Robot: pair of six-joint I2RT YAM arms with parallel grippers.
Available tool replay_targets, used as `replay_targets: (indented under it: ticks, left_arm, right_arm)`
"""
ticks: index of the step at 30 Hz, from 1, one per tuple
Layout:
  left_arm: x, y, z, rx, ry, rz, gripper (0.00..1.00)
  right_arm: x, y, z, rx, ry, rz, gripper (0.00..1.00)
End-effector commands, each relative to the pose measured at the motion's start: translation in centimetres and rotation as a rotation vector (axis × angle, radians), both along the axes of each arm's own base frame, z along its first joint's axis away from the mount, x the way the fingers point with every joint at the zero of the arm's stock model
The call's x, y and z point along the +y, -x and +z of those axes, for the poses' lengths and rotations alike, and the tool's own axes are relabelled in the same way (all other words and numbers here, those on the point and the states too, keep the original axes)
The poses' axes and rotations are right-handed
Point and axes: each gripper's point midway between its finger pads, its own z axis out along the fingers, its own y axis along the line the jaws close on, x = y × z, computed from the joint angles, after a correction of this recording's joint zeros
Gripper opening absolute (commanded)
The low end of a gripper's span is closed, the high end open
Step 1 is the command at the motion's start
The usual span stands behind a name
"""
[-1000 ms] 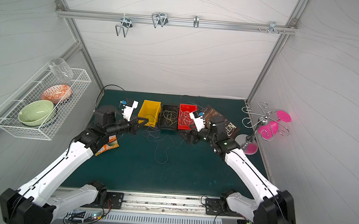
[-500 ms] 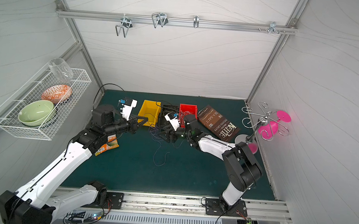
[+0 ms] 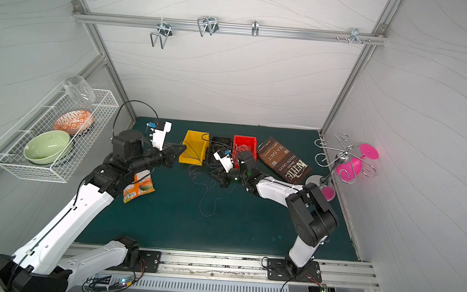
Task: Untangle and sort cables by color
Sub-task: Untie the cable.
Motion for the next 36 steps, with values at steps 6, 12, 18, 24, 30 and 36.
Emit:
replay_targets:
  ticks: [6,12,18,24,30,36]
  left_arm:
    - [2.1,0.2,5.2,-0.167,-0.037,0.09,0.0]
    - [2.3,0.2,5.4,-0.174,-0.045,0.1,0.0]
    - [1.7,0.3,5.2,-0.165,-0.035,0.065,0.0]
    - [1.5,0.5,5.3,-0.164,-0.029,0.053,0.0]
    - [1.4,0.3,5.9,-0.176,-0.007,0.055,0.0]
    - [1.5,0.4,8.9,-0.233,0.025,0.063,0.0]
  right_arm:
    - [-10.6,-0.7,-2.5,0.114,0.22,-0.275,0.0]
    - [-18.8,-1.8,-5.2,0.27,0.349,-0.54,0.0]
    - [-19.8,-1.8,-5.3,0.312,0.365,-0.558,0.0]
    - [-18.4,-1.9,-1.2,0.181,0.31,-0.499,0.44]
    - [-17.2,-1.1,5.4,-0.037,0.267,-0.477,0.74]
    - [-12.4,1.3,8.0,-0.157,0.15,-0.322,0.85]
